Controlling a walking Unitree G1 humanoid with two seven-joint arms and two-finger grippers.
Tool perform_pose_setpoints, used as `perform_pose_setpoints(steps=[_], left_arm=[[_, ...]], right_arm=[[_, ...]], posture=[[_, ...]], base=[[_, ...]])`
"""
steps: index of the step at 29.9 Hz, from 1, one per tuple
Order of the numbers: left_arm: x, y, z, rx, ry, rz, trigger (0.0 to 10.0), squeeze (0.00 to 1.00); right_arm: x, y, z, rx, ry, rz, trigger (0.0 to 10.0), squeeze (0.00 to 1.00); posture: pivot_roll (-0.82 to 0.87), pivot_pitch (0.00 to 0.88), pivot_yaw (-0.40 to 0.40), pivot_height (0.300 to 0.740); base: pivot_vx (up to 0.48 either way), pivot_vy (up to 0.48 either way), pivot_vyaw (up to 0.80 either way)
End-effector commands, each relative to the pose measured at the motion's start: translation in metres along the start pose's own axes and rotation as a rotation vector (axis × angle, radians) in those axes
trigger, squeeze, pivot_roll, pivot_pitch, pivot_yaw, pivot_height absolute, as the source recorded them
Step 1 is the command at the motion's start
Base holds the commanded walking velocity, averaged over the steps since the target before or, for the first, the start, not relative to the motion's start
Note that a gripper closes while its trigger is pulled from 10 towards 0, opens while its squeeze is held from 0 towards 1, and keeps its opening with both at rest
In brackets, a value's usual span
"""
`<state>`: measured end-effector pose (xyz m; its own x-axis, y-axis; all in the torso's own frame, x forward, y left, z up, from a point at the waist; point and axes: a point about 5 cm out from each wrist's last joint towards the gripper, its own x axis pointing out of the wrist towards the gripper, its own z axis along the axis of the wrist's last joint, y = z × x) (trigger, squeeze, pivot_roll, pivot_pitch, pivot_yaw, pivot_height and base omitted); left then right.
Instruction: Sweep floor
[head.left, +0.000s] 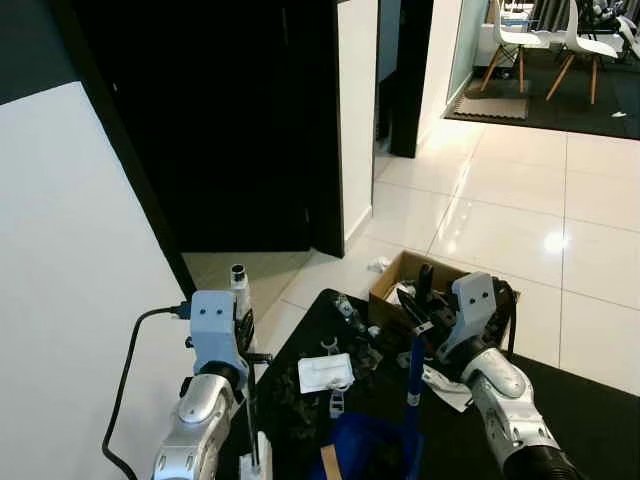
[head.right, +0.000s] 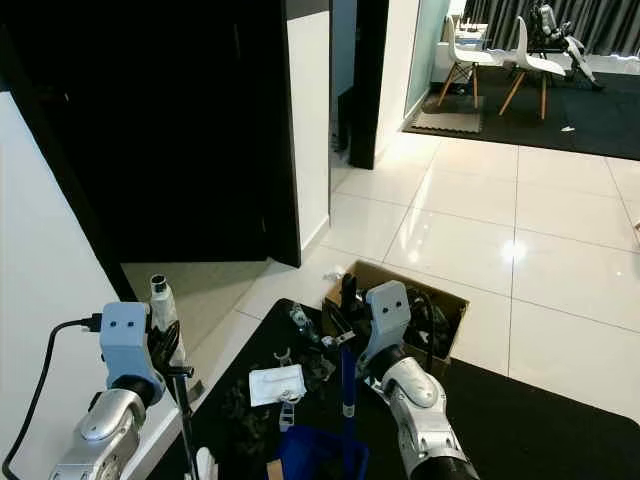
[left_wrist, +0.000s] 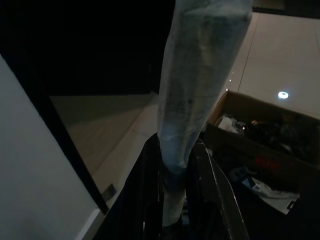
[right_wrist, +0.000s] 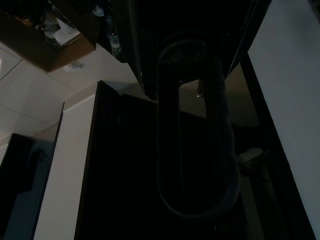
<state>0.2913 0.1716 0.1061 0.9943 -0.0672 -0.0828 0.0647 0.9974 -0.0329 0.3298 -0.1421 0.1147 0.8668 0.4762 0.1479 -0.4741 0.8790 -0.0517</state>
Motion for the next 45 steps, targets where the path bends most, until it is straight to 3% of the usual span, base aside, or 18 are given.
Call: perform_pose_setpoints(steps=[1,9,34,45], left_arm=[[0.003,0.001,0.002,-0.002,-0.016,0.023,10.0,0.00],[0.003,0.002,-0.001,-0.026,-0.018,0.057,10.0,0.00],[0.005,0.005,-0.006,0.006,0.010,0.087,10.0,0.00],[0.007,0.005,-0.009,0.004,0.030,0.104,10.0,0.00]], right_arm=[[0.004,0.003,0.007,-0.014,-0.041,0.019,10.0,0.00],[0.001,0.001,0.007,-0.022,-0.041,0.014,10.0,0.00],[0.003,0.000,0.009,-0.036,-0.041,0.019,10.0,0.00],[0.003,0.001,0.008,-0.035,-0.039,0.017,10.0,0.00]], posture=[[0.02,0.077,0.059,0.740],[0.01,0.086,0.053,0.740],[0.01,0.072,0.059,0.740],[0.01,0.073,0.065,0.740]], base=[[0.000,0.000,0.00],[0.000,0.000,0.00],[0.000,0.000,0.00],[0.000,-0.374,0.00]])
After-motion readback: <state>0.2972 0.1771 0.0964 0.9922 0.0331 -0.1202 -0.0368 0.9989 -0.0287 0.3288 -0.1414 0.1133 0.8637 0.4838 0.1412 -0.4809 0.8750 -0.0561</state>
